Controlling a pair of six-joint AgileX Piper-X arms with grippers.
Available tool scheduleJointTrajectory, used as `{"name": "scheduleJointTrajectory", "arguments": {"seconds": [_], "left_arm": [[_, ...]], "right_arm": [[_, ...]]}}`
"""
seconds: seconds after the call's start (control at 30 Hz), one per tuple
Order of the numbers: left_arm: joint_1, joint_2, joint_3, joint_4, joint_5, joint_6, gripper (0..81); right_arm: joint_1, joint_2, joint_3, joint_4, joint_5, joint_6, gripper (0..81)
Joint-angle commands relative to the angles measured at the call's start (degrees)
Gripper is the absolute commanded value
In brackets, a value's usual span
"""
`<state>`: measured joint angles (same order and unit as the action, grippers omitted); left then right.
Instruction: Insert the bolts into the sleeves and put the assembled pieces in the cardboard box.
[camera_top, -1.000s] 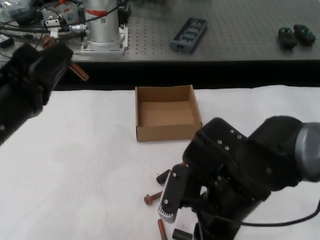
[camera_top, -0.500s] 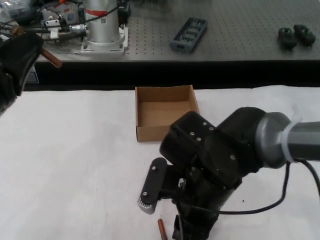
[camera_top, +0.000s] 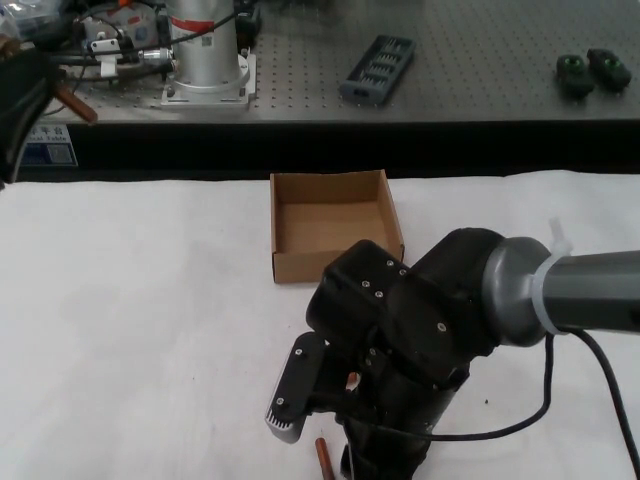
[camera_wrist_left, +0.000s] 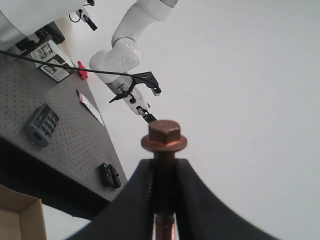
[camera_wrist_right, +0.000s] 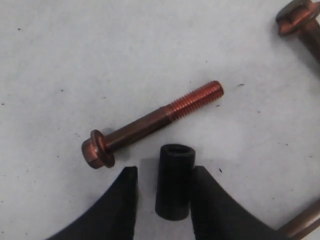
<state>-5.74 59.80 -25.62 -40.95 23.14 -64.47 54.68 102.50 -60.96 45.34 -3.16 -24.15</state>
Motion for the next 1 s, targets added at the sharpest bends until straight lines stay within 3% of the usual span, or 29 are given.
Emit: {"name": "scheduleJointTrajectory", "arguments": {"seconds": [0.0, 0.5, 0.77, 0.97], "left_arm": [[0.1, -0.8, -0.3, -1.2, 0.7, -0.3, 0.6], [0.1, -0.9, -0.3, -1.6, 3.3, -1.7, 0.6], [0.1, -0.9, -0.3, -1.6, 3.3, -1.7, 0.6], [0.1, -0.9, -0.3, -0.7, 2.4, 0.8, 0.6]], "right_arm": [[0.0, 0.4, -0.5, 0.4, -0.8, 0.1, 23.8], [0.0, 3.3, -0.5, 0.9, 1.4, 1.5, 23.1], [0.0, 3.3, -0.5, -0.7, 3.2, 6.4, 4.9], [-1.7, 1.9, 0.0, -4.3, -2.8, 11.9, 1.6]]}}
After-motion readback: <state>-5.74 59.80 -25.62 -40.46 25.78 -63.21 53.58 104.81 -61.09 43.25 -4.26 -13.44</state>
